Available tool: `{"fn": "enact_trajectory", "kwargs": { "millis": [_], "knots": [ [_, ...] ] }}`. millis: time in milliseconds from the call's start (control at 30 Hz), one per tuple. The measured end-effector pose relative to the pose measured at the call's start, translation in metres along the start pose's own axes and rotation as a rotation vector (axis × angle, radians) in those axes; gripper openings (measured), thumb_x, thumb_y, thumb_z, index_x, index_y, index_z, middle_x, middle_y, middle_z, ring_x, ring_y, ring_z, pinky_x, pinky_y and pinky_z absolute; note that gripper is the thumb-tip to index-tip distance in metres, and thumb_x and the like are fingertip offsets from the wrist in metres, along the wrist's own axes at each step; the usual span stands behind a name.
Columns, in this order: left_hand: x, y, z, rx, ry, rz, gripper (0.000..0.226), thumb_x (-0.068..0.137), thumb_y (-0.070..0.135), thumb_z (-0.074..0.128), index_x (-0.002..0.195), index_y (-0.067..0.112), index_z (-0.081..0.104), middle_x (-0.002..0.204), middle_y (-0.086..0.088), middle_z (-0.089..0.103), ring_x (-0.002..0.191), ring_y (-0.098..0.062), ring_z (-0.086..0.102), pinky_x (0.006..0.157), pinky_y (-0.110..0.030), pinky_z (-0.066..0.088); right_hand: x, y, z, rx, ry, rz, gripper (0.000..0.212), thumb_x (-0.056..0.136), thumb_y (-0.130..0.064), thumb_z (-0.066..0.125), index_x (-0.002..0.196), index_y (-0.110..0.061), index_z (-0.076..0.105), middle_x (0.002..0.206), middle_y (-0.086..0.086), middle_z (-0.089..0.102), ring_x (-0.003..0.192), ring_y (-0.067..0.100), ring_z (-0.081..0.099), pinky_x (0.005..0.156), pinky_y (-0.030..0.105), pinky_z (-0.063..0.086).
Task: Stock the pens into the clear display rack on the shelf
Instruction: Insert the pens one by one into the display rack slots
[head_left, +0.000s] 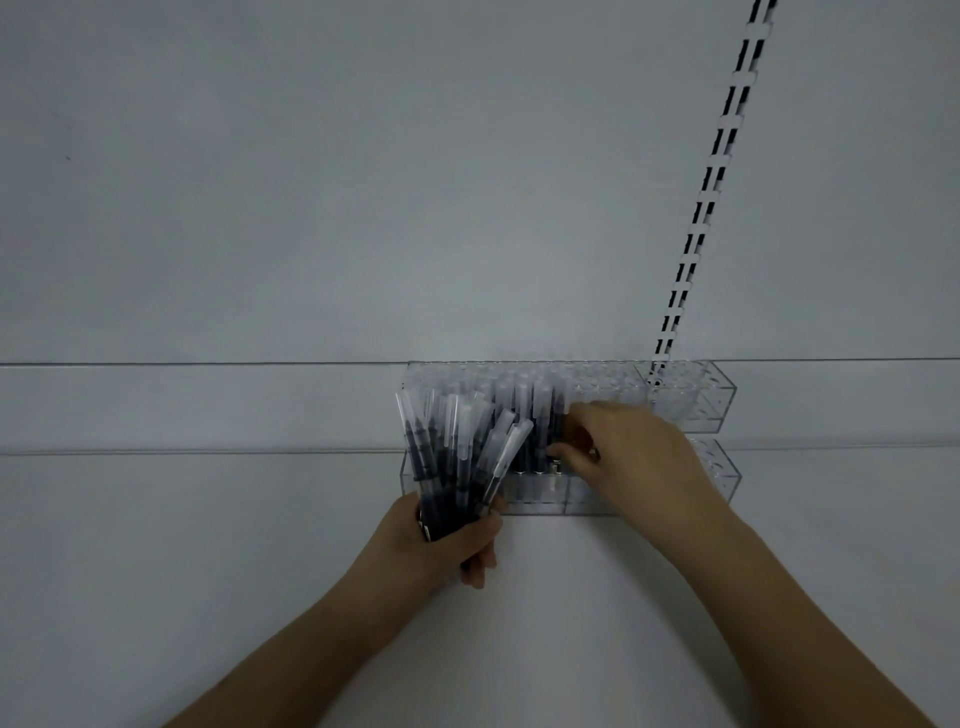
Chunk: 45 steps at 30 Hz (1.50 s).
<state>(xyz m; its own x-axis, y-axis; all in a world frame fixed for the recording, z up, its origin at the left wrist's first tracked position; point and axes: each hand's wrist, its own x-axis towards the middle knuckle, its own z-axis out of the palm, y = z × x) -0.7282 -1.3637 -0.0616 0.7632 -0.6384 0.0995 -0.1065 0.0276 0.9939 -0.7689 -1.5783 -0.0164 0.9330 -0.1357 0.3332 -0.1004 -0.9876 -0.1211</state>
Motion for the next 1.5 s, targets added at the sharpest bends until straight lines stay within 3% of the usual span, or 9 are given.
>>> {"fn": "enact_trajectory", "kwargs": {
  "millis": [267,367,533,767,900,1033,1133,1333,1500],
  "knots": [
    [0.0,0.003,0.001,-0.007,0.025,-0.011,0.006,0.09,0.011,0.064,0.09,0.007,0.069,0.063,-0.009,0.062,0.055,-0.022,0.056,0.055,-0.025,0.046,-0.007,0.0,-0.013,-0.091,0.097,0.02,0.042,0.099,-0.05,0.04,0.07,-0.023,0.054,0.069,-0.008,0.058,0.064,0.011,0.054,0.055,0.026,0.039],
    [0.0,0.006,0.002,0.003,0.011,-0.003,0.015,0.086,0.018,0.066,0.088,0.003,0.067,0.061,-0.007,0.062,0.054,-0.02,0.056,0.055,-0.023,0.046,-0.011,0.002,-0.017,0.21,0.032,-0.063,0.043,0.093,-0.05,0.049,0.058,-0.024,0.052,0.052,-0.01,0.051,0.051,0.008,0.05,0.05,0.023,0.034],
    [0.001,0.004,0.003,0.069,0.027,-0.029,0.018,0.087,0.009,0.067,0.068,0.01,0.067,0.061,-0.009,0.066,0.055,-0.021,0.06,0.054,-0.024,0.049,-0.015,-0.026,-0.008,0.524,-0.076,-0.115,0.054,0.071,-0.078,0.05,0.066,-0.028,0.067,0.06,-0.009,0.067,0.063,0.002,0.065,0.06,0.021,0.052],
    [0.0,0.005,0.003,0.124,-0.01,-0.02,0.023,0.089,0.012,0.065,0.066,0.011,0.065,0.062,-0.007,0.066,0.056,-0.019,0.06,0.057,-0.022,0.047,-0.016,-0.022,-0.019,0.885,-0.091,0.024,0.045,0.085,-0.049,0.06,0.081,-0.006,0.07,0.061,0.002,0.073,0.047,0.005,0.064,0.049,0.018,0.049],
    [0.0,0.003,0.002,0.069,0.018,0.001,0.011,0.085,0.019,0.069,0.083,0.008,0.068,0.061,-0.006,0.065,0.055,-0.02,0.057,0.055,-0.022,0.046,-0.013,-0.003,-0.037,1.169,0.229,0.098,0.027,0.096,-0.025,0.055,0.081,-0.005,0.065,0.075,0.009,0.072,0.051,0.022,0.066,0.046,0.026,0.051],
    [0.001,0.001,0.003,0.02,0.009,0.001,0.011,0.082,0.021,0.073,0.087,0.012,0.069,0.061,-0.006,0.063,0.054,-0.021,0.056,0.054,-0.024,0.047,-0.011,0.006,-0.034,0.995,0.423,0.065,0.032,0.093,-0.035,0.053,0.08,-0.008,0.064,0.066,0.003,0.069,0.052,0.014,0.065,0.056,0.021,0.053],
    [0.001,-0.001,0.002,-0.001,0.005,-0.002,0.009,0.079,0.022,0.069,0.086,0.017,0.071,0.062,-0.007,0.063,0.054,-0.021,0.055,0.055,-0.026,0.047,-0.01,0.006,-0.026,0.806,0.353,0.029,0.036,0.09,-0.044,0.05,0.084,-0.01,0.064,0.062,-0.003,0.068,0.058,0.007,0.066,0.061,0.016,0.051],
    [0.0,0.0,0.003,0.013,-0.002,-0.002,0.007,0.08,0.024,0.069,0.086,0.02,0.071,0.062,-0.006,0.063,0.055,-0.021,0.056,0.054,-0.023,0.045,-0.003,0.009,-0.009,0.515,0.092,-0.022,0.044,0.088,-0.058,0.034,0.084,-0.018,0.052,0.065,-0.005,0.065,0.063,0.003,0.062,0.07,0.027,0.049],
    [0.0,-0.002,0.002,0.015,-0.004,-0.011,0.004,0.082,0.026,0.073,0.084,0.024,0.072,0.064,-0.006,0.064,0.056,-0.02,0.057,0.058,-0.028,0.048,-0.003,0.009,-0.009,0.269,0.107,-0.09,0.042,0.094,-0.057,0.027,0.084,-0.021,0.045,0.071,-0.005,0.058,0.066,0.015,0.057,0.059,0.031,0.043]
  ]
}}
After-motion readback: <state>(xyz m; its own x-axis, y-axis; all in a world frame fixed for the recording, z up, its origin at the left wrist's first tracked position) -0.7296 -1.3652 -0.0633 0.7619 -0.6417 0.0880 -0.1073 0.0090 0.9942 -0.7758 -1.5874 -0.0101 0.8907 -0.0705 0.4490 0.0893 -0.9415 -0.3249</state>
